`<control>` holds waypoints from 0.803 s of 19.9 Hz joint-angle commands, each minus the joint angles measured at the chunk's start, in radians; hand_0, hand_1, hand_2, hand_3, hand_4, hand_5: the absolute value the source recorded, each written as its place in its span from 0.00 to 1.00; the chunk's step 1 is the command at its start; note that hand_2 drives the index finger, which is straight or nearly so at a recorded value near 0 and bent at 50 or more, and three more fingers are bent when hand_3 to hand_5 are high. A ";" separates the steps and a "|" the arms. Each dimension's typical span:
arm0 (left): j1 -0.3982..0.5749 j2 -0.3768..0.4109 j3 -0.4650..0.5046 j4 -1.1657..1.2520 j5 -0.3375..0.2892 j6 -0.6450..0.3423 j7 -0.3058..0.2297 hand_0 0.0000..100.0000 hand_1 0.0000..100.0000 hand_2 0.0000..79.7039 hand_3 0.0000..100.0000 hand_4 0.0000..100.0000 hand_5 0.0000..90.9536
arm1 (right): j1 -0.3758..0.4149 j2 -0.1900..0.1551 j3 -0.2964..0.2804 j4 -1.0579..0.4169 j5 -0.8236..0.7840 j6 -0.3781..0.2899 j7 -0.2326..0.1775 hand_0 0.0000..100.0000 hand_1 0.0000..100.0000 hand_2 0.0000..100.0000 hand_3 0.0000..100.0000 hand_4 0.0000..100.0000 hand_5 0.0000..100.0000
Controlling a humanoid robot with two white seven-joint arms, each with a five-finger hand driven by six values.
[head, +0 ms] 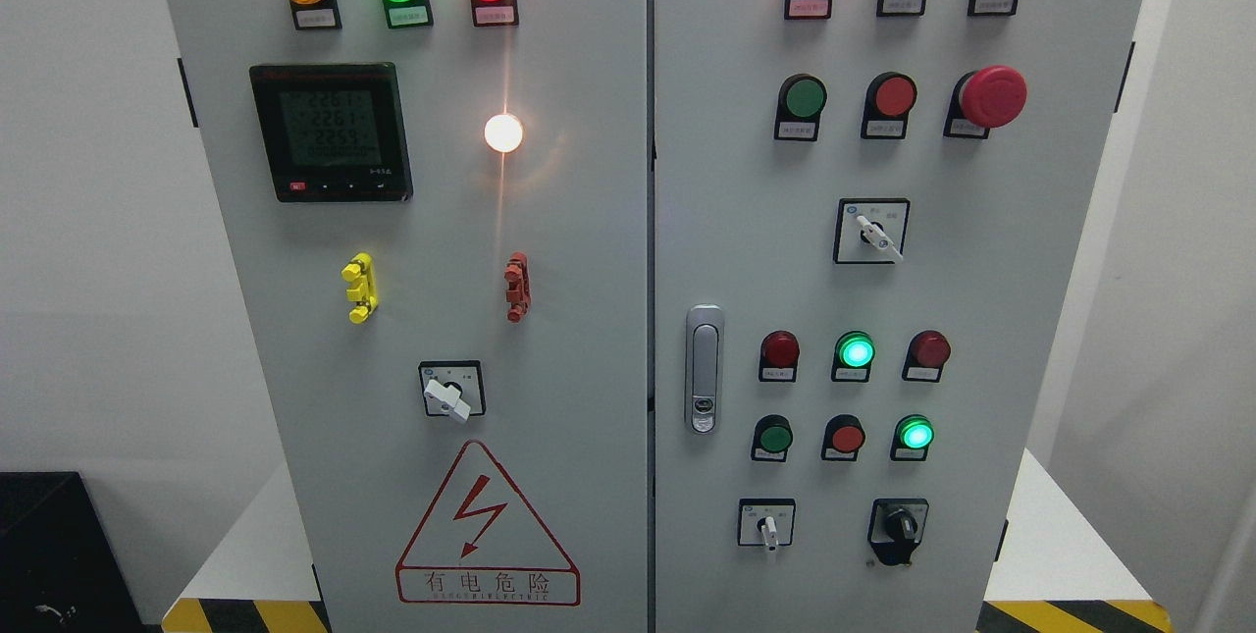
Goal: Flip black knob to close circuit
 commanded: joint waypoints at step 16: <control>0.021 0.000 0.000 -0.023 0.000 0.000 0.000 0.12 0.56 0.00 0.00 0.00 0.00 | 0.068 0.062 -0.008 -0.544 0.465 0.025 -0.433 0.00 0.16 0.81 0.92 0.80 0.82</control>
